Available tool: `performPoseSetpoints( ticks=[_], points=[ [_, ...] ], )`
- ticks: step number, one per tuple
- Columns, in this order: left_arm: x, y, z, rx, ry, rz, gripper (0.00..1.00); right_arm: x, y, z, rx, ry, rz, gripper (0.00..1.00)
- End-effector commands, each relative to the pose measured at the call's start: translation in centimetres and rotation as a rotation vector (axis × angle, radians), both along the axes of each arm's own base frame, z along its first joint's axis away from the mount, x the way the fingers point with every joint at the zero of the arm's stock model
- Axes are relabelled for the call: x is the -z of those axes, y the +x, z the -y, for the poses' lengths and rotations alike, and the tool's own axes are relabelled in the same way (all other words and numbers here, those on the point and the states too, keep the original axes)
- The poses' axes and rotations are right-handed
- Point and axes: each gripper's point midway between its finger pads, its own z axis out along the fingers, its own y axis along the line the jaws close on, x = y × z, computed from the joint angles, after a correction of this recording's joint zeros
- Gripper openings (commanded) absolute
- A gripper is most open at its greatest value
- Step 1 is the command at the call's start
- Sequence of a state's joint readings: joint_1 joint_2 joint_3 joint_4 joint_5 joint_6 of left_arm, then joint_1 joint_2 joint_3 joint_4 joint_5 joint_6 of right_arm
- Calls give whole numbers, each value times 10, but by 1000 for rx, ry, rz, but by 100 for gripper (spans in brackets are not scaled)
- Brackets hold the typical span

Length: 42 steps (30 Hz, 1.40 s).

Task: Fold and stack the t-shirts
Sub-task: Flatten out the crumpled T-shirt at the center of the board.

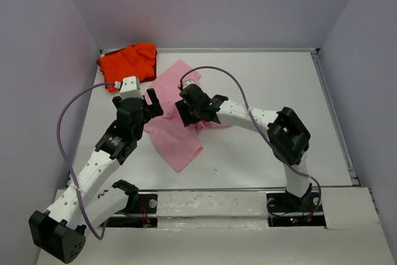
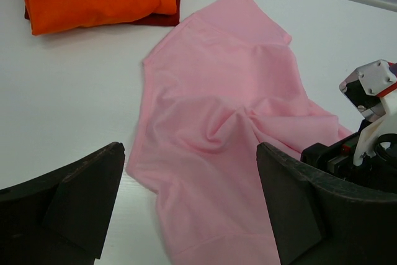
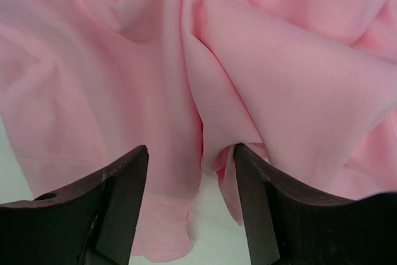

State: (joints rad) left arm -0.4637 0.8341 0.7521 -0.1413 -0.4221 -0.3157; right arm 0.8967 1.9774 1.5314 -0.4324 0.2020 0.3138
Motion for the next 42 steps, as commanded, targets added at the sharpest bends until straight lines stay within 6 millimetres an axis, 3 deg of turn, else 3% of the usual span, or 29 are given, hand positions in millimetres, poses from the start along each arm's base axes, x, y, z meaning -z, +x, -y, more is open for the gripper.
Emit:
performPoseSetpoints(
  ticks=[1, 3, 4, 6, 7, 9, 11, 16, 23, 32, 37, 40, 42],
  points=[
    [-7, 5, -1, 9, -11, 35, 97, -25, 12, -38, -63, 98, 56, 64],
    [-8, 6, -2, 14, -17, 40, 97, -21, 17, -46, -67, 98, 58, 64],
    [-7, 6, 1, 32, -19, 37, 97, 0, 20, -47, -66, 66, 38, 64],
    [-7, 8, 0, 35, -25, 38, 97, 13, 30, -51, -56, 44, 19, 65],
    [-7, 8, 0, 37, -25, 37, 97, 40, 30, -53, -57, 13, -19, 65],
    [-7, 7, 0, 36, -24, 39, 97, 65, 41, -51, -19, 22, -89, 65],
    [-8, 6, -1, 37, -24, 43, 97, 73, 48, -46, 16, 37, -127, 64],
    [-7, 6, -2, 33, -20, 44, 97, 65, 70, -24, 122, 21, -81, 63],
    [-9, 5, -3, 31, -21, 51, 97, 56, 111, 46, 294, -15, -55, 63],
    [-7, 5, 0, 46, -22, 45, 96, 51, 143, 100, 407, -58, -32, 63],
    [-8, 5, 0, 45, -21, 48, 96, 51, 156, 118, 460, -81, -33, 63],
    [-9, 5, 1, 49, -23, 51, 96, 53, 157, 111, 451, -58, -54, 63],
    [-9, 5, 2, 53, -26, 52, 96, 50, 154, 94, 430, 17, -103, 63]
  ],
)
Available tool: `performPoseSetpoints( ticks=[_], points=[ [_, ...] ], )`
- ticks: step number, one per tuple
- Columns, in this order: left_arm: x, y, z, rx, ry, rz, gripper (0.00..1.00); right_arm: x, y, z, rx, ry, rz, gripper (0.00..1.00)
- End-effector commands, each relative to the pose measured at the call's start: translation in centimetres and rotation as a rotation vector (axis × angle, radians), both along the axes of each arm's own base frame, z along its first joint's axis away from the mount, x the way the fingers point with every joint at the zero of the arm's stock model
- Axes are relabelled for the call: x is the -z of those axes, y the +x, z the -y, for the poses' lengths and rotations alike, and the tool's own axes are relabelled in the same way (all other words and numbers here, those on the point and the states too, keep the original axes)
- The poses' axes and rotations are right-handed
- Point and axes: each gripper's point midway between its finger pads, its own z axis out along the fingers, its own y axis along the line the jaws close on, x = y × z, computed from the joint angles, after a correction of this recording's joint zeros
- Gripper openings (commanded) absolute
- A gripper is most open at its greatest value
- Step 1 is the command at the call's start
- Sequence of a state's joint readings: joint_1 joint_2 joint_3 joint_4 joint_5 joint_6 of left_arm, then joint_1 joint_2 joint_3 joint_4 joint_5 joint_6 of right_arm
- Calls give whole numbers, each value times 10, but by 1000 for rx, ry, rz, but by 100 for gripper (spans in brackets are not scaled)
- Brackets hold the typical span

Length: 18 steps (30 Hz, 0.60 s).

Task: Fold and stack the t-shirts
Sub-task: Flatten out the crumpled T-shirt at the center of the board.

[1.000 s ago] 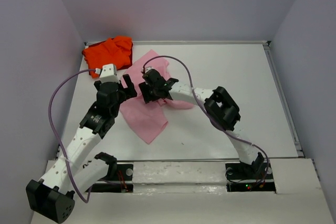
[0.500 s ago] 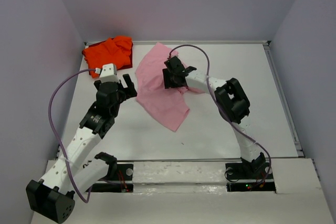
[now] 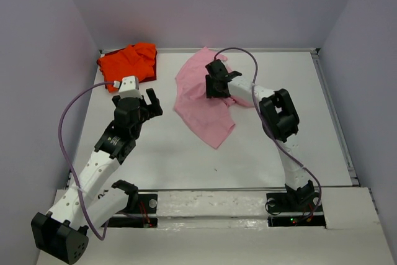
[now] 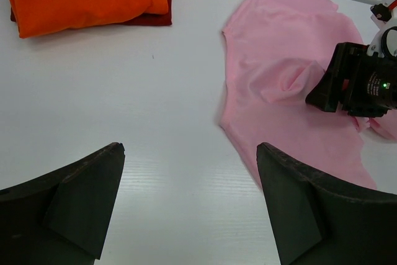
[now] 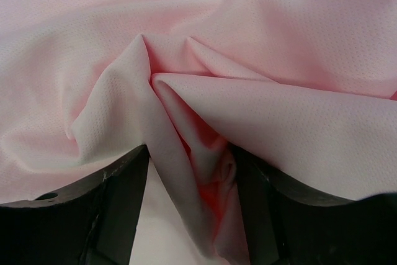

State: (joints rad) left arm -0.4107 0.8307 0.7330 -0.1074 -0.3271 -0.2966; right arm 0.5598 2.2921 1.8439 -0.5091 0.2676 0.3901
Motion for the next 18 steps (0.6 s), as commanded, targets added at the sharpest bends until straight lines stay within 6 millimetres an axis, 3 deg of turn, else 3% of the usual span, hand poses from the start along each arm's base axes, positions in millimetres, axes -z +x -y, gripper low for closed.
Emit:
performPoseSetpoints(
  ticks=[1, 9, 10, 14, 17, 18],
  points=[
    [-11, 1, 1, 11, -8, 48, 96, -2, -1, -16, 6, 82, -47, 63],
    [-10, 1, 4, 27, -14, 45, 96, -19, 20, -63, -37, 269, -46, 62],
    [-10, 1, 5, 31, -13, 44, 96, -31, 26, -70, -62, 294, -22, 62],
    [-10, 1, 6, 36, -14, 47, 96, -40, 42, -81, -106, 304, 24, 62],
    [-11, 0, 7, 43, -15, 49, 96, -45, 44, -79, -115, 289, 38, 62],
    [-11, 0, 8, 47, -15, 49, 96, -55, 43, -78, -116, 294, 51, 62]
  ],
)
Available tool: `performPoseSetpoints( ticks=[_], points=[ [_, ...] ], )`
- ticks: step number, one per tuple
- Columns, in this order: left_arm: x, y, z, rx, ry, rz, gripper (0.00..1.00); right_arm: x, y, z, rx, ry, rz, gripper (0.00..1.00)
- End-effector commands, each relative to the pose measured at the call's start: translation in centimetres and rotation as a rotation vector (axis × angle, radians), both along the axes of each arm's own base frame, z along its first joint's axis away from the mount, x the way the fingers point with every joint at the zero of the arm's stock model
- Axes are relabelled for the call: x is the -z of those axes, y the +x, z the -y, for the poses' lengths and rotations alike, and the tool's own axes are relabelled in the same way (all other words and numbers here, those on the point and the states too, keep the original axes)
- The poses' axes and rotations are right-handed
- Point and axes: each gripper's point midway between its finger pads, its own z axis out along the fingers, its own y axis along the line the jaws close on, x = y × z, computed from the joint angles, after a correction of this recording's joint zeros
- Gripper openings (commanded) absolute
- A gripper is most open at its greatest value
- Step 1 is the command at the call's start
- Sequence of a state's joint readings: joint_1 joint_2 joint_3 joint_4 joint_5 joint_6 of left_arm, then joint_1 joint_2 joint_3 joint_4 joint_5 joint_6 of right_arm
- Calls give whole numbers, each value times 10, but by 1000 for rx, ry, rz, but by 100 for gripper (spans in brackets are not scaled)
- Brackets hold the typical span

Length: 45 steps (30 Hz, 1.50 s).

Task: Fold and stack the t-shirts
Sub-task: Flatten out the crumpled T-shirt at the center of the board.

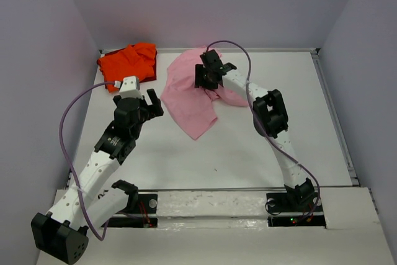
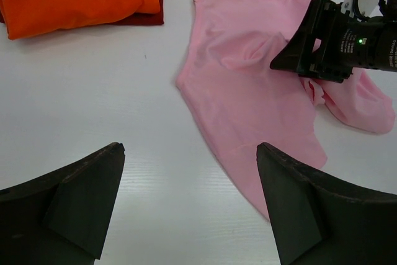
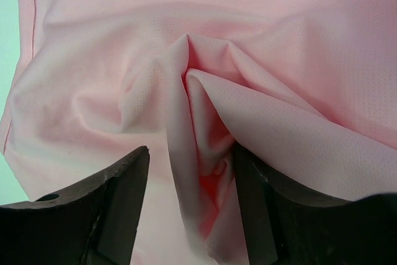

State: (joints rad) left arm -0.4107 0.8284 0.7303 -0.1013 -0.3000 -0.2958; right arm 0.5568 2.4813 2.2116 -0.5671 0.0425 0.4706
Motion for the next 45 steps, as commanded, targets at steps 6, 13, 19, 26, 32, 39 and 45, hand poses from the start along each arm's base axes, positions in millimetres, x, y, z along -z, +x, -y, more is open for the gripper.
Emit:
performPoseSetpoints(
  ticks=[6, 13, 19, 26, 32, 39, 45],
  points=[
    [-16, -8, 22, 67, -109, 36, 96, -107, -23, 10, -84, 41, 194, 62],
    [16, -25, 71, 146, -443, -104, 94, -182, -78, 53, -78, 44, 339, 63],
    [62, -27, 88, 118, -500, -210, 93, -176, -103, 88, -25, -25, 358, 63],
    [117, -45, 121, 144, -456, -349, 92, -166, -111, 101, -2, -62, 350, 63],
    [142, -52, 145, 167, -420, -417, 93, -155, -111, 106, 17, -88, 336, 63],
    [167, -55, 148, 162, -379, -472, 93, -154, -111, 112, 32, -113, 343, 63],
    [181, -52, 148, 147, -350, -476, 93, -155, -113, 113, 29, -109, 347, 63]
  ],
)
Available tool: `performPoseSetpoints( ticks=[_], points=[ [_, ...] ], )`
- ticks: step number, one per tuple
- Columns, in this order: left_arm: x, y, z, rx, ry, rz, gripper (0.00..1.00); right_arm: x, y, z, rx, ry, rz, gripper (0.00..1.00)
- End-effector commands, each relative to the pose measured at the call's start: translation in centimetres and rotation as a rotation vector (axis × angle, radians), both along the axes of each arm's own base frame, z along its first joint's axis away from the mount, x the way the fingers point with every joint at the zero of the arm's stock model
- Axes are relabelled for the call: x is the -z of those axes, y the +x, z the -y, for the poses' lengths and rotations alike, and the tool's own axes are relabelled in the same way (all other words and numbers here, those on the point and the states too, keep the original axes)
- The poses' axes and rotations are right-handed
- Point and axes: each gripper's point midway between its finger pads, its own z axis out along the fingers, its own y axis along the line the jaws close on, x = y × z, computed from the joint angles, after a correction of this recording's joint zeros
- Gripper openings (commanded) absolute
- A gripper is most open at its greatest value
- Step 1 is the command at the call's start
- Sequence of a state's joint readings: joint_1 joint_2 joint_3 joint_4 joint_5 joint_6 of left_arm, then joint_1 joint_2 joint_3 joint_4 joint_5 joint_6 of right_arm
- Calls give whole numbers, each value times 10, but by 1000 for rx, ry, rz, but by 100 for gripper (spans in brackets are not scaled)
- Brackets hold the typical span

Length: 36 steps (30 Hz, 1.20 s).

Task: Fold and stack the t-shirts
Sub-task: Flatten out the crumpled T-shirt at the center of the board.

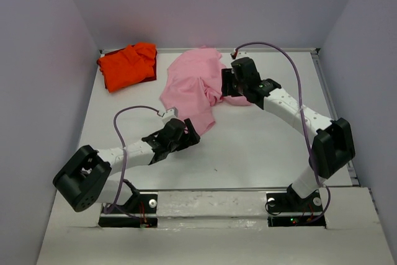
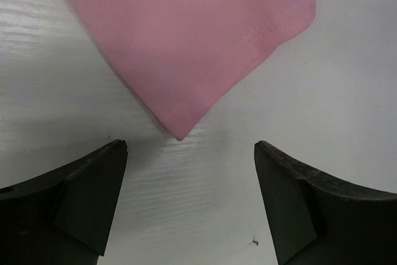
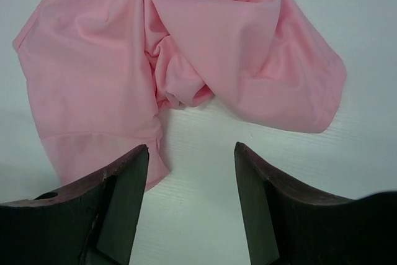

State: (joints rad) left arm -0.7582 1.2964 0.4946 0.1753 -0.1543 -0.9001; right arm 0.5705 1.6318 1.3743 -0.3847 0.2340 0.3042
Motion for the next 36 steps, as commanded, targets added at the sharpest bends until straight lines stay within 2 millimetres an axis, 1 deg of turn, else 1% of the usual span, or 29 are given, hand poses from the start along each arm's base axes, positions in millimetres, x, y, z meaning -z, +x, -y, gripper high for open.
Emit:
performPoseSetpoints(
  ticks=[1, 8, 12, 14, 18, 19, 21, 22, 23, 24, 27, 28, 29, 30, 35, 36],
  points=[
    [-5, 11, 5, -22, -5, 51, 92, -20, 3, 2, 7, 8, 69, 63],
    [6, 13, 8, -15, 10, 43, 88, -15, 3, 3, 9, -4, 63, 63],
    [12, 13, 13, 13, 20, 50, 77, -14, 2, 4, 8, -9, 63, 63],
    [16, 13, 12, 11, 32, 48, 74, -15, 2, 5, 8, -13, 66, 63],
    [24, 11, 13, 19, 44, 38, 64, -17, 2, 6, 9, -14, 73, 63],
    [26, 10, 14, 22, 44, 36, 59, -17, 3, 6, 10, -15, 73, 63],
    [28, 9, 15, 29, 41, 35, 54, -17, 2, 7, 11, -16, 74, 63],
    [29, 9, 15, 34, 46, 36, 47, -16, 2, 7, 11, -17, 72, 63],
    [30, 8, 15, 39, 47, 34, 44, -16, 2, 8, 14, -19, 72, 63],
    [30, 8, 16, 41, 42, 37, 36, -17, 1, 8, 12, -17, 74, 63],
    [32, 7, 16, 52, 45, 40, 21, -17, 0, 9, 16, -17, 75, 63],
    [33, 8, 17, 54, 44, 40, 12, -18, 0, 9, 16, -18, 77, 63],
    [34, 7, 16, 56, 50, 41, 8, -19, -1, 10, 18, -17, 80, 63],
    [36, 7, 15, 60, 51, 41, 0, -19, -1, 10, 18, -15, 81, 63],
    [40, 5, 15, 70, 57, 42, 0, -15, -5, 13, 18, -24, 73, 63],
    [36, 4, 16, 87, 54, 50, 0, -13, -6, 14, 18, -29, 70, 63]
  ],
)
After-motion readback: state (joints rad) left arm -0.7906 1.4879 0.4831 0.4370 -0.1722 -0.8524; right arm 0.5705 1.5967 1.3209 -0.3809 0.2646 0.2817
